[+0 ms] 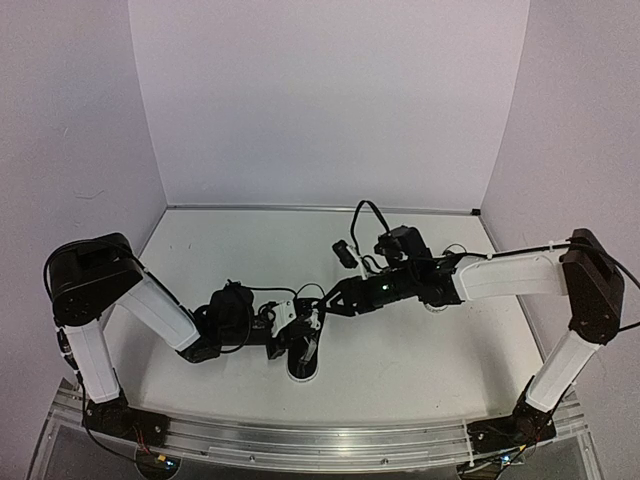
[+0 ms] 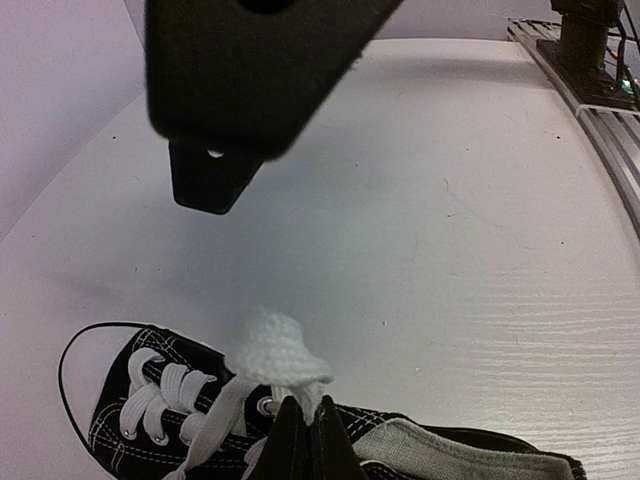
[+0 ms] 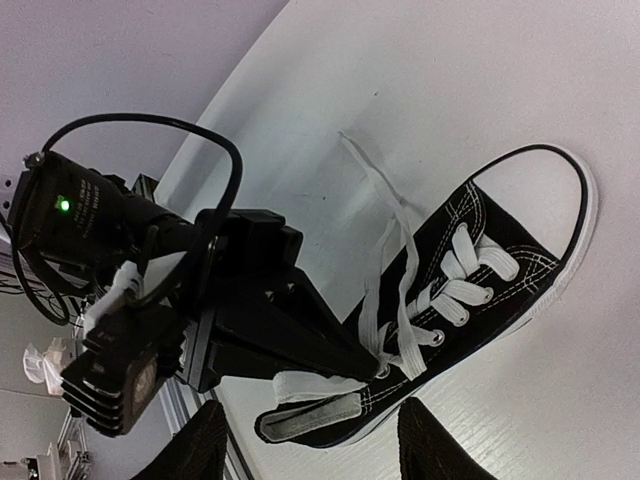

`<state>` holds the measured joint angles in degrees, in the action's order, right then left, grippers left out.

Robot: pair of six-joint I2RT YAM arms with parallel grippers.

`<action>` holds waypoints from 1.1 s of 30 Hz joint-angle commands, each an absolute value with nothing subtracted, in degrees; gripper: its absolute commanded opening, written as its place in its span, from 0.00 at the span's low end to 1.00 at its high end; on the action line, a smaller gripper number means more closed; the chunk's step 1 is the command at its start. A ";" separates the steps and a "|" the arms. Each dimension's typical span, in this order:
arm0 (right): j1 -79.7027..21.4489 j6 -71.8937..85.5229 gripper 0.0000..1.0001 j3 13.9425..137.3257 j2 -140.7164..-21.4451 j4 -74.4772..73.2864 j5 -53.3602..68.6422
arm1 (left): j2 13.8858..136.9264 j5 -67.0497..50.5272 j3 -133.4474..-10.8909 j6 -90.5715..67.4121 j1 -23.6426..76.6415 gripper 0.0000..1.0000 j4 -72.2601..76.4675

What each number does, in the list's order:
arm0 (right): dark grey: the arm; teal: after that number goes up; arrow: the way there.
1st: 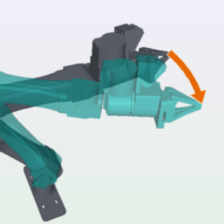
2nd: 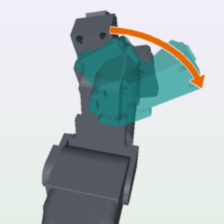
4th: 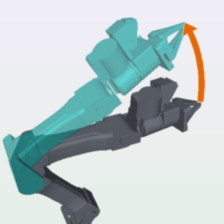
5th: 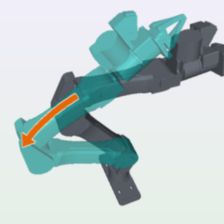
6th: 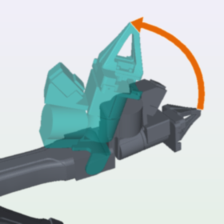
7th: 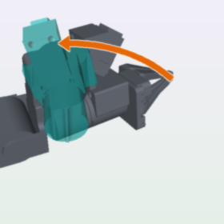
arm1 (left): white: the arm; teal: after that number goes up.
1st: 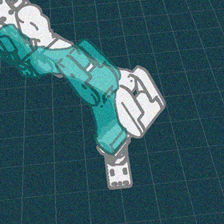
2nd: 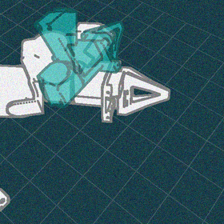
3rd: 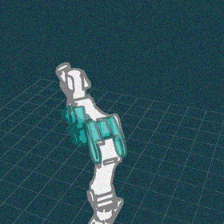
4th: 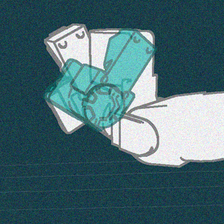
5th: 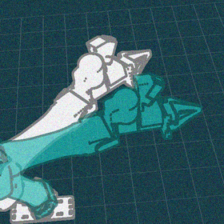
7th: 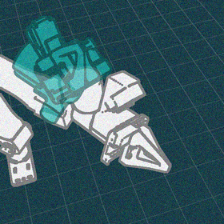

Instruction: Tie the shoes

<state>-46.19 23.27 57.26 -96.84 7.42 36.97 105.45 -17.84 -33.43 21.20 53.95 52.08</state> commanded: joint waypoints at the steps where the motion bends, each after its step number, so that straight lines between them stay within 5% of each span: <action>1: -46.97 22.06 0.51 56.62 -98.74 15.50 38.90 | 103.23 -21.01 -34.87 21.37 54.10 0.01 49.36; 8: -48.15 21.83 0.43 56.51 -101.47 18.48 39.11 | 103.14 -22.13 -35.46 20.89 53.51 0.01 48.79; 22: -49.59 22.56 0.44 55.60 -104.91 20.74 39.04 | 102.98 -22.81 -35.76 20.44 52.84 0.01 48.29; 33: -49.80 22.75 0.20 56.46 -106.71 21.09 38.37 | 102.53 -23.09 -36.15 20.09 52.56 0.00 47.89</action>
